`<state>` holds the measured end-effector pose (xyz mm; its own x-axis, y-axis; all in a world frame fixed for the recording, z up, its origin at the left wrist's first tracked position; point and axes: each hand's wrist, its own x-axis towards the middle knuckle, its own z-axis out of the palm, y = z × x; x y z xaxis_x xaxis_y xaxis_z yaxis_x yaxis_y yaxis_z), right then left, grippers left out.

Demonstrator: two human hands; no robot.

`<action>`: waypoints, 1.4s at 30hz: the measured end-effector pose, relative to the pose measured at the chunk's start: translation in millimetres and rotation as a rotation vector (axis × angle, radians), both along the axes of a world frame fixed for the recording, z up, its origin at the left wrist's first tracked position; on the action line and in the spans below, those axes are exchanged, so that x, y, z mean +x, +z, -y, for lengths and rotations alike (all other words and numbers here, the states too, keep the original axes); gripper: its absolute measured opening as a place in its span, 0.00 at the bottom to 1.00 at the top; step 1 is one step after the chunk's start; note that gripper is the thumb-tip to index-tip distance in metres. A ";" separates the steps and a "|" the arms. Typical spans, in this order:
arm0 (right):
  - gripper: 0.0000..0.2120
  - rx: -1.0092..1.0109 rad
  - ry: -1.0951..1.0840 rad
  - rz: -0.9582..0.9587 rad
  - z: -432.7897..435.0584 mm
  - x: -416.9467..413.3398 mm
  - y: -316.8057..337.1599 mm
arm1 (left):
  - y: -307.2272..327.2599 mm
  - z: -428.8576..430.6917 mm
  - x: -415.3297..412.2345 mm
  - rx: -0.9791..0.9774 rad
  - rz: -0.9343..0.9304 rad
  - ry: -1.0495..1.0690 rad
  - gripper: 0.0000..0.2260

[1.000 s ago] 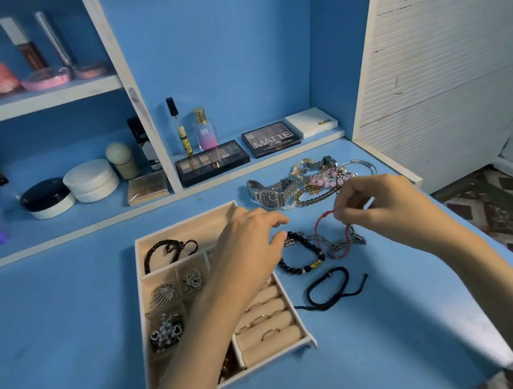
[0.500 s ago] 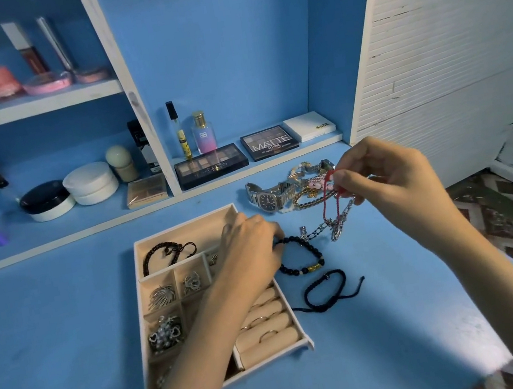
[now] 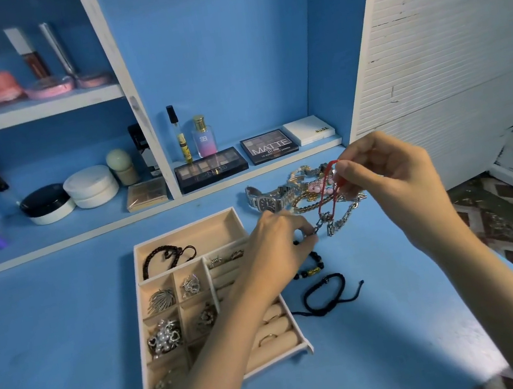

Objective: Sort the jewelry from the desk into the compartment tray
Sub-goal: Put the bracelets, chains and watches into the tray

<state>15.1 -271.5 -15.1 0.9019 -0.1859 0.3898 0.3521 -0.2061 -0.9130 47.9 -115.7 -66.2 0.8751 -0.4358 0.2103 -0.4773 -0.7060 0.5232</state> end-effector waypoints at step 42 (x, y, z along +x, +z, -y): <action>0.08 -0.310 0.211 -0.281 16.1 16.1 -26.6 | 40.7 4.6 -10.6 -0.279 -0.056 0.096 0.03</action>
<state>31.2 -287.6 -41.7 0.9860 0.1001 0.1335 0.1640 -0.4349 -0.8854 37.3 -120.3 -25.4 0.9232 -0.2822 0.2610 -0.3803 -0.5719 0.7269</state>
